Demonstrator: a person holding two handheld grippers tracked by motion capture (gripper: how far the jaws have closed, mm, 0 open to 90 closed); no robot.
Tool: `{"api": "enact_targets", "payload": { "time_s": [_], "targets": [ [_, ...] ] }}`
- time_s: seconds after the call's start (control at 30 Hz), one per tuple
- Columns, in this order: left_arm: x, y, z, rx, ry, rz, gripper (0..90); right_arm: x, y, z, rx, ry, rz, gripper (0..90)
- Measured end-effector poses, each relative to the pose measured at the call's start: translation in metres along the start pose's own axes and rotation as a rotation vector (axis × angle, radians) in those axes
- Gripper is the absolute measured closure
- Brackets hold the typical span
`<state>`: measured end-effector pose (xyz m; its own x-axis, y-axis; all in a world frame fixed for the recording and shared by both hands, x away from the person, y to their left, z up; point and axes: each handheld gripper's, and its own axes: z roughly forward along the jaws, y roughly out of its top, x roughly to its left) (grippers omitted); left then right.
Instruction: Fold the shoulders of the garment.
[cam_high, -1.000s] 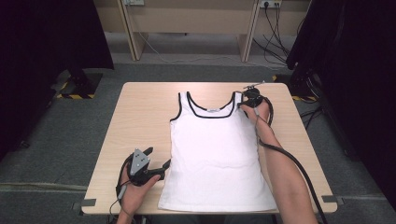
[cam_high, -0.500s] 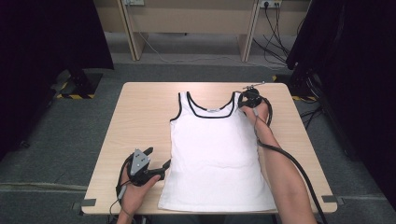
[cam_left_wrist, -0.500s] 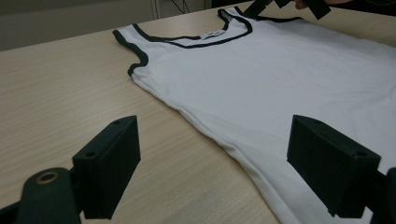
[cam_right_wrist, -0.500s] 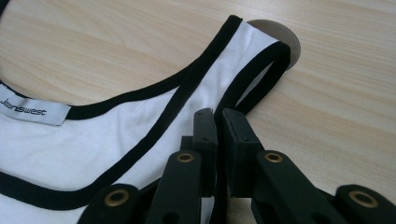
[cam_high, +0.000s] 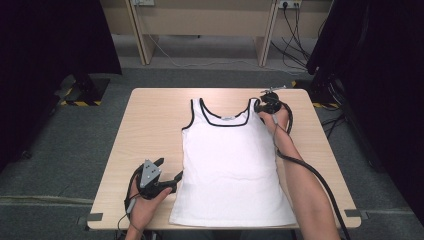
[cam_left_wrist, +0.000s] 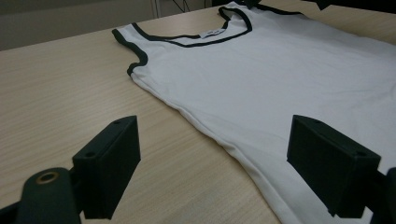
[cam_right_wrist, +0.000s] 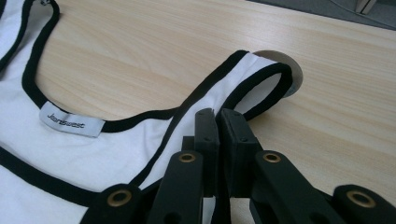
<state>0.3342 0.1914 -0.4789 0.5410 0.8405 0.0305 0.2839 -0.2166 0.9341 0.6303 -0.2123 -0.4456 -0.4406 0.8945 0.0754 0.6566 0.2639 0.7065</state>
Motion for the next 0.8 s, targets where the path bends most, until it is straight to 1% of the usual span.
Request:
{"api": "enact_targets", "payload": {
  "time_s": [0.2,0.43,0.6,0.8],
  "targets": [
    [0.000,0.000,0.000,0.002,0.001,0.003,16.6,0.004,-0.001,-0.005,-0.018,0.012,-0.009,85.6],
    [-0.001,0.000,0.000,0.005,0.003,0.007,16.6,0.008,-0.005,-0.010,-0.026,0.026,-0.035,85.7],
    [-0.001,0.000,0.001,0.007,0.005,0.012,16.6,0.009,-0.005,-0.013,-0.035,0.030,-0.042,85.7],
    [-0.001,0.000,0.001,0.006,0.004,0.009,16.6,0.010,-0.004,-0.017,-0.046,0.032,-0.048,85.7]
  ]
}}
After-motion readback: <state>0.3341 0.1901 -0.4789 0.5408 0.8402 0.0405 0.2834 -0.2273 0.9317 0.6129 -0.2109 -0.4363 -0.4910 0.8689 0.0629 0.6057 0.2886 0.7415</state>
